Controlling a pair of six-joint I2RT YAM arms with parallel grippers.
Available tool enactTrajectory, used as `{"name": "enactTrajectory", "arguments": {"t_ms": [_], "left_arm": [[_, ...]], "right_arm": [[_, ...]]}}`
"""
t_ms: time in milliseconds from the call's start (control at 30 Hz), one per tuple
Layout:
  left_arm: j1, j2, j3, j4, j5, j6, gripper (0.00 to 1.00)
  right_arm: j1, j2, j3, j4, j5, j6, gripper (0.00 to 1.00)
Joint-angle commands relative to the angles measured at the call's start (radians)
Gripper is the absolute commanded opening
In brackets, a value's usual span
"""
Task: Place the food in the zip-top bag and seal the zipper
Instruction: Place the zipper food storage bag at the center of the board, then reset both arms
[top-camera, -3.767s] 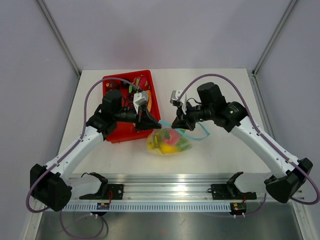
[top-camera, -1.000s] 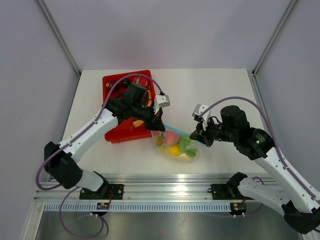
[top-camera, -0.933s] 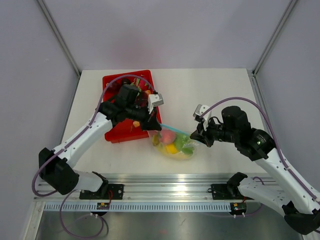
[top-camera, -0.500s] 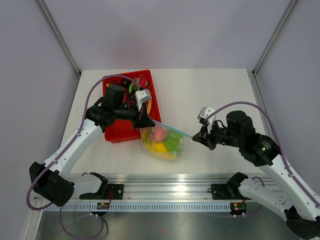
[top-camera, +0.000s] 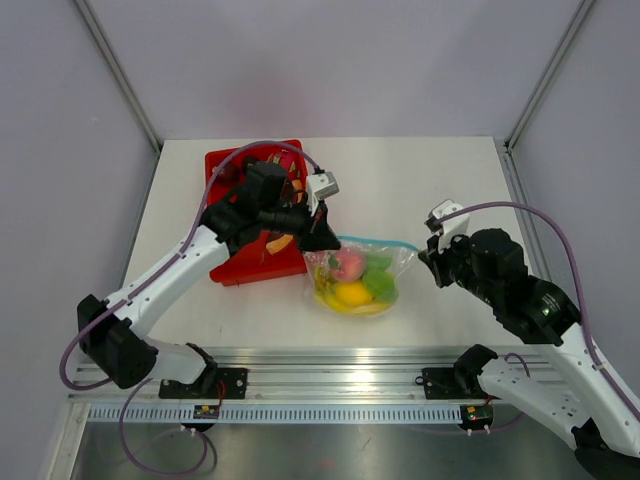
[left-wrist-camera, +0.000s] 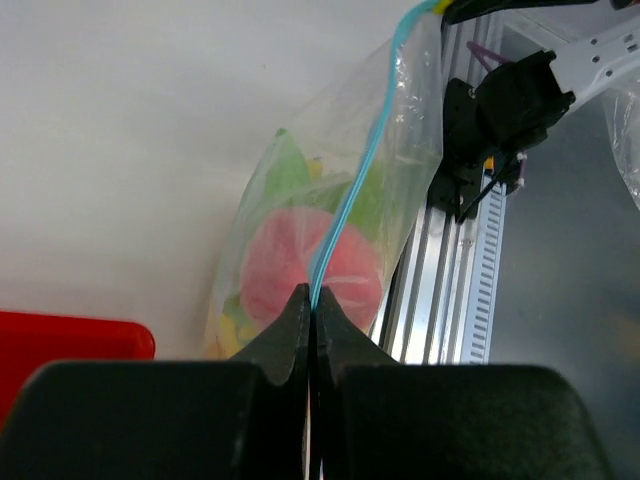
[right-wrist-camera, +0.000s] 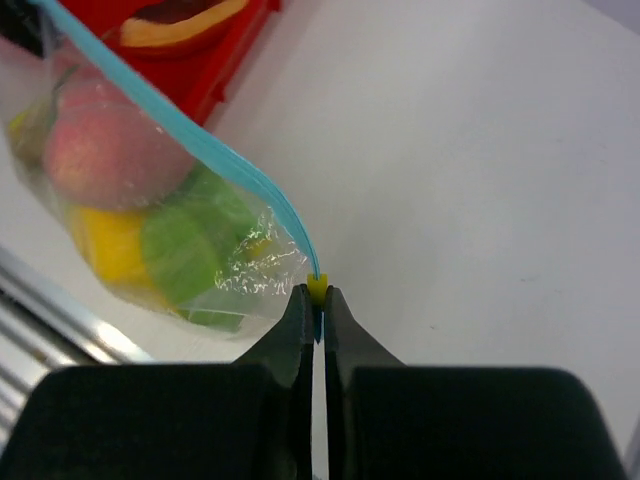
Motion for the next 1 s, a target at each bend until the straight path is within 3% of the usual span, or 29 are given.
{"name": "enactTrajectory", "arguments": {"t_ms": [0, 133, 167, 333, 367, 400, 500, 533, 633, 767, 967], "left_arm": [[-0.025, 0.065, 0.134, 0.209, -0.022, -0.105, 0.00], [-0.024, 0.265, 0.330, 0.171, -0.051, -0.069, 0.02], [-0.024, 0.315, 0.453, 0.153, -0.045, -0.034, 0.03], [-0.012, 0.566, 0.844, 0.077, -0.016, -0.020, 0.08], [-0.001, 0.609, 0.877, 0.084, 0.007, -0.046, 0.18], [0.007, 0.622, 0.901, 0.099, 0.032, -0.052, 0.38], [0.037, 0.576, 0.776, 0.194, 0.081, -0.134, 0.91], [0.051, 0.553, 0.714, 0.253, 0.063, -0.152, 0.96], [0.068, 0.441, 0.552, 0.309, -0.003, -0.157, 0.99], [0.082, 0.351, 0.540, 0.204, -0.112, -0.117, 0.99], [0.082, 0.170, 0.427, 0.093, -0.334, -0.135, 0.99]], "right_arm": [[-0.002, 0.019, 0.088, 0.065, 0.378, 0.134, 0.02], [-0.002, 0.102, 0.173, 0.086, 0.548, 0.157, 0.00], [-0.002, 0.110, 0.174, 0.122, 0.586, 0.110, 0.00], [-0.008, 0.172, 0.134, 0.499, 0.681, -0.103, 0.00], [-0.011, 0.188, 0.132, 0.527, 0.690, -0.122, 0.00], [-0.011, 0.202, 0.129, 0.542, 0.684, -0.142, 0.00], [-0.011, 0.232, 0.118, 0.429, 0.565, -0.104, 0.56], [-0.011, 0.242, 0.112, 0.395, 0.509, -0.087, 0.74], [-0.011, 0.240, 0.077, 0.320, 0.506, 0.002, 0.83], [-0.014, 0.210, 0.054, 0.275, 0.557, 0.103, 0.90], [-0.037, 0.257, 0.137, 0.060, 0.648, 0.310, 0.96]]}}
